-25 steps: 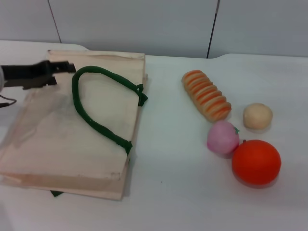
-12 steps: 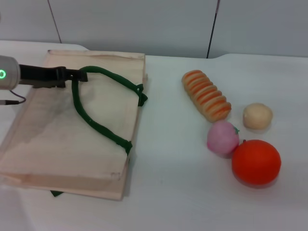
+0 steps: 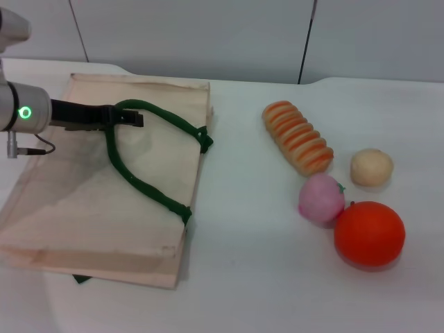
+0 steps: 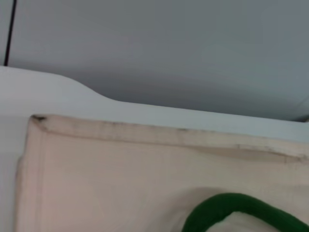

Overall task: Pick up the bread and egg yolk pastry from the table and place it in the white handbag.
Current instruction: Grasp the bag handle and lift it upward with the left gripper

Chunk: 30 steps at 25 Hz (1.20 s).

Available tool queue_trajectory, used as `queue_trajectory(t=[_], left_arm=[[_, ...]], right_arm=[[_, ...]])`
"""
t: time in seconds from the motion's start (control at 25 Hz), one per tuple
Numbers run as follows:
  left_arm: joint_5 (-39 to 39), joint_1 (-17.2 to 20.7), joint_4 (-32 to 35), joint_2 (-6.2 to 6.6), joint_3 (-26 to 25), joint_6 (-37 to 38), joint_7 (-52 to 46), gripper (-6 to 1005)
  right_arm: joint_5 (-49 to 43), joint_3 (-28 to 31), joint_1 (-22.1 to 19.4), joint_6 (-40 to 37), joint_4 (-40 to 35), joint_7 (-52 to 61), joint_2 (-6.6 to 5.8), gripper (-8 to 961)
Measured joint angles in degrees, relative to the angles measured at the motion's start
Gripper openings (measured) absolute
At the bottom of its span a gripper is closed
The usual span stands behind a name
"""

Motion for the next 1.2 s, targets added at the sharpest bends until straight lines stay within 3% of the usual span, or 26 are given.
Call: queue_trajectory(t=[0.72, 0.96, 1.04, 1.2], left_arm=[[0.1, -1.2, -3.3, -0.02, 2.7, 2.1, 1.1, 749], [-0.1, -1.1, -3.6, 0.09, 2.8, 3.0, 1.7, 521], [-0.3, -1.0, -3.6, -0.04, 2.7, 3.7, 2.2, 267], [-0.6, -0.9, -3.6, -0.29, 2.2, 4.1, 2.9, 145]], right_arm=[[-0.1, 0.0, 0.3, -0.3, 0.0, 0.0, 0.0, 891], [-0.1, 0.0, 0.3, -0.3, 0.0, 0.0, 0.0, 891], [-0.2, 0.0, 0.3, -0.3, 0.0, 0.0, 0.0, 891], [-0.2, -0.1, 0.3, 0.0, 0.0, 0.0, 0.0, 891]])
